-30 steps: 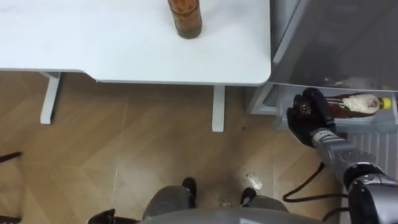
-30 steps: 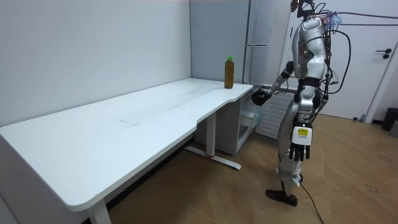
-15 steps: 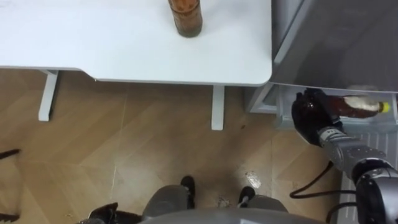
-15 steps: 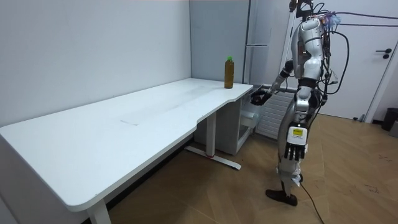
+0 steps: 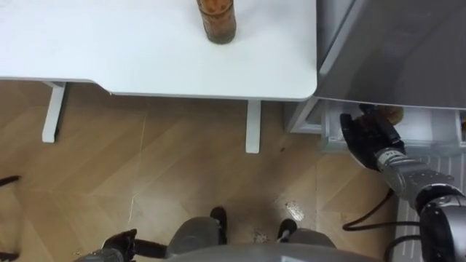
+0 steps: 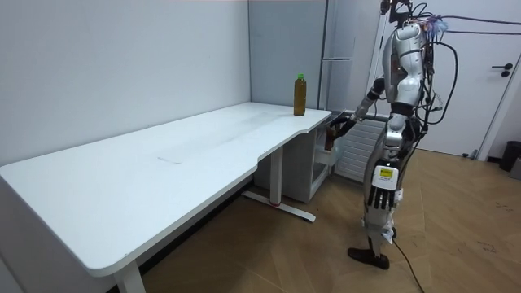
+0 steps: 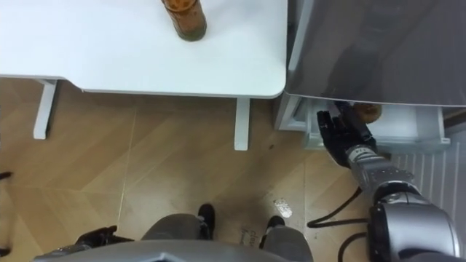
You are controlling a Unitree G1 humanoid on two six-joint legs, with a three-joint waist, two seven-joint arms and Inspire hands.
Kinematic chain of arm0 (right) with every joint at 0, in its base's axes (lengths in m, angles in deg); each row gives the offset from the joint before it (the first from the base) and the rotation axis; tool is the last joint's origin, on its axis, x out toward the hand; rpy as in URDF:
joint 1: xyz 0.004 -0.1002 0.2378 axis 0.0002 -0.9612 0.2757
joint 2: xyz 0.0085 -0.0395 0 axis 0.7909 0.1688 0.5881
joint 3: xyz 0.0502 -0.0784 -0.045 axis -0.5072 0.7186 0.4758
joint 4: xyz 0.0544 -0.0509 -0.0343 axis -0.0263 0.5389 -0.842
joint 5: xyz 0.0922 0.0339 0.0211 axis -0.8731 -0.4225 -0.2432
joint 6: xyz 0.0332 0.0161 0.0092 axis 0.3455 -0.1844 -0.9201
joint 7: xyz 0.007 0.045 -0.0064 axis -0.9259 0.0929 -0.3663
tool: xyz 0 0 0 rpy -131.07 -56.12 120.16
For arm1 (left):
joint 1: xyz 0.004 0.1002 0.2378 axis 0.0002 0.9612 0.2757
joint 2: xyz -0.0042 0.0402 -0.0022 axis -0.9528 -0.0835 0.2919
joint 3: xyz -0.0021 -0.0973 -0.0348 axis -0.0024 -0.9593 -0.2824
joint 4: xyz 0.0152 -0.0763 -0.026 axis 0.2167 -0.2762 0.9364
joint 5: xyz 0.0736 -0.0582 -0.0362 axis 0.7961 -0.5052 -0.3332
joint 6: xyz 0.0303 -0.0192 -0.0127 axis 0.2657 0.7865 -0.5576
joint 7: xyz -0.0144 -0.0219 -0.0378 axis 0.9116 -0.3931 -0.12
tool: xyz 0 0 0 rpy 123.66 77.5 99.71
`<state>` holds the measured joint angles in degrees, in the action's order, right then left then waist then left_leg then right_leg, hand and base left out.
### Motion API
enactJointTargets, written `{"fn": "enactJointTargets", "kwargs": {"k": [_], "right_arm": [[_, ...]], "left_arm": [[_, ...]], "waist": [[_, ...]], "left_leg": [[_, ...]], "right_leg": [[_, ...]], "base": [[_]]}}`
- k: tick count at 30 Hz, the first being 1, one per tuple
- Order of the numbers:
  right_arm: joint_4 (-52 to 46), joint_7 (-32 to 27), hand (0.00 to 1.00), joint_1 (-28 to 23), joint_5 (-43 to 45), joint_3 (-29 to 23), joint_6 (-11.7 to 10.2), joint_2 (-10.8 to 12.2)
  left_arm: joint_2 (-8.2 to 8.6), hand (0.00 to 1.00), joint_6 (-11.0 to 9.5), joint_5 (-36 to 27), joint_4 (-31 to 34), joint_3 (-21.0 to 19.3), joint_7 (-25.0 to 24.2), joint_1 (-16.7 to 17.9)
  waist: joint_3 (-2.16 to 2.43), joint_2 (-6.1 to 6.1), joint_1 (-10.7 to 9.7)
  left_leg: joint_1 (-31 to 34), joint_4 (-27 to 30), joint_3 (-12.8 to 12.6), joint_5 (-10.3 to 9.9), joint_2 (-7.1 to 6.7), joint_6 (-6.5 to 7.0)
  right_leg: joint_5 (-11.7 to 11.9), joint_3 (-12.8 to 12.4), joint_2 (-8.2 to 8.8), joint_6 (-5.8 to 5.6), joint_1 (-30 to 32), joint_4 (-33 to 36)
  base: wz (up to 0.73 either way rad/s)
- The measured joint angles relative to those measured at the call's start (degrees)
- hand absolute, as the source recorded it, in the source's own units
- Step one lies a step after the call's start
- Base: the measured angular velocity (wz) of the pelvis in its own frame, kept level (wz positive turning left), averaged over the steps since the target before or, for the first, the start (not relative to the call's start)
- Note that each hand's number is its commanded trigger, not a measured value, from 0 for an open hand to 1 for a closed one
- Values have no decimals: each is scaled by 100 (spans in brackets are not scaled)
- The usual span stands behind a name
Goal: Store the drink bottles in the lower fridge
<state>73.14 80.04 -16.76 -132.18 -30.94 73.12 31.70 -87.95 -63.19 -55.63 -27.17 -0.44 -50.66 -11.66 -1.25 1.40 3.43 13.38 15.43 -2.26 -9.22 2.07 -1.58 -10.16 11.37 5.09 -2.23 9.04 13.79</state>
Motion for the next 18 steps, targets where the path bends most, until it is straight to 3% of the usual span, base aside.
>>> {"fn": "enactJointTargets", "kwargs": {"k": [18], "right_arm": [[6, 79, 0, 44, 129, -3, -14, -2]], "left_arm": [[-6, 0, 14, -81, -77, -2, 2, -1]], "waist": [[13, 14, -2]], "left_leg": [[17, 22, 0, 30, 1, 3]], "right_leg": [[16, -2, -1, 6, 4, -1]], "base": [[0]]}}
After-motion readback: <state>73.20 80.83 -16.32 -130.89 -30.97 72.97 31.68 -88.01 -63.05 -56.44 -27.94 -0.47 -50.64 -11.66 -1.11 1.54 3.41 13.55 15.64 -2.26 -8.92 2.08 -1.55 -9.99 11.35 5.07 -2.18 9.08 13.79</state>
